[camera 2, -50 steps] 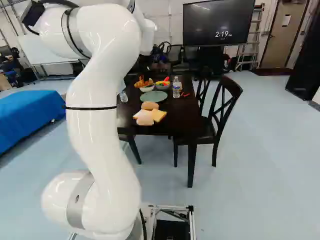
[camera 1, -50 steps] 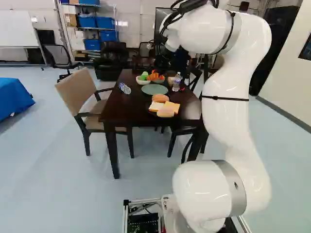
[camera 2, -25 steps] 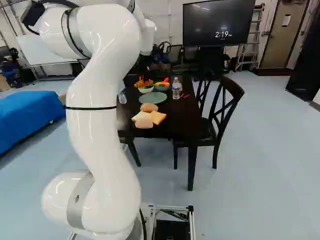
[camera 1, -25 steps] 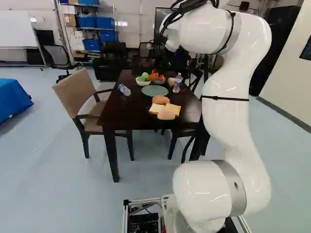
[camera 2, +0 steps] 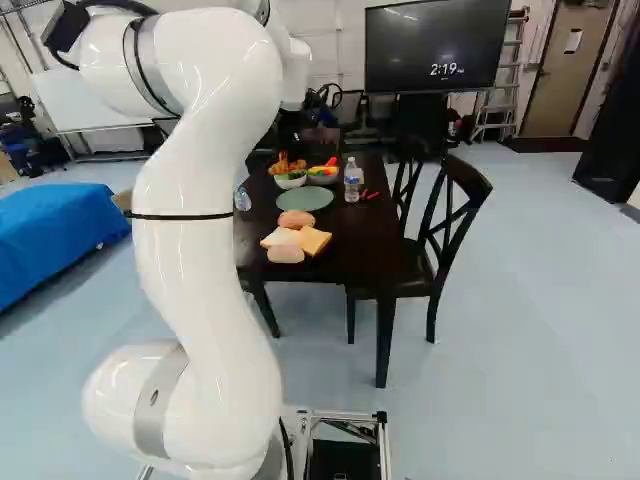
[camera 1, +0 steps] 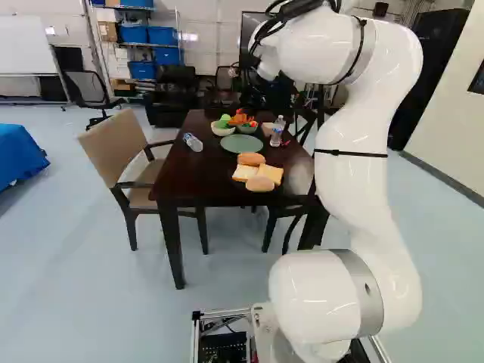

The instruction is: Move the croissant to the empty plate

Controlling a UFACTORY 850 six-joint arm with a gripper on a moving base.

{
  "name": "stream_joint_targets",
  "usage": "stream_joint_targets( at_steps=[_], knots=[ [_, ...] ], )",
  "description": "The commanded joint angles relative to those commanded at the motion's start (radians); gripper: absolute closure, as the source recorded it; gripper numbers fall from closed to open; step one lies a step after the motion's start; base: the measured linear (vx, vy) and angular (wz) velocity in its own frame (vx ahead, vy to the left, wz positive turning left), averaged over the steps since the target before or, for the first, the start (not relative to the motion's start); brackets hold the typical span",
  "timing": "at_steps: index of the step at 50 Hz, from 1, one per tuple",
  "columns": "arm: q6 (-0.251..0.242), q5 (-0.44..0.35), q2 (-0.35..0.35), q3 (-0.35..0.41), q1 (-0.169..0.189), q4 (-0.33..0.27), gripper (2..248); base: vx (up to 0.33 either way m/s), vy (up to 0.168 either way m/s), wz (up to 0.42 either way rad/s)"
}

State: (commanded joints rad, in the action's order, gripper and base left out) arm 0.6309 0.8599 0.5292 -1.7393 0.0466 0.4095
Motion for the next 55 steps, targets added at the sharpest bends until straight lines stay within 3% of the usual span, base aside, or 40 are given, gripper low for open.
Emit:
stream_joint_targets(
  at_steps=[55],
  knots=[
    [0.0, -0.008, 0.01, 0.001, 0.0, 0.0, 158, 0.017, 0.0, -0.001]
  ],
)
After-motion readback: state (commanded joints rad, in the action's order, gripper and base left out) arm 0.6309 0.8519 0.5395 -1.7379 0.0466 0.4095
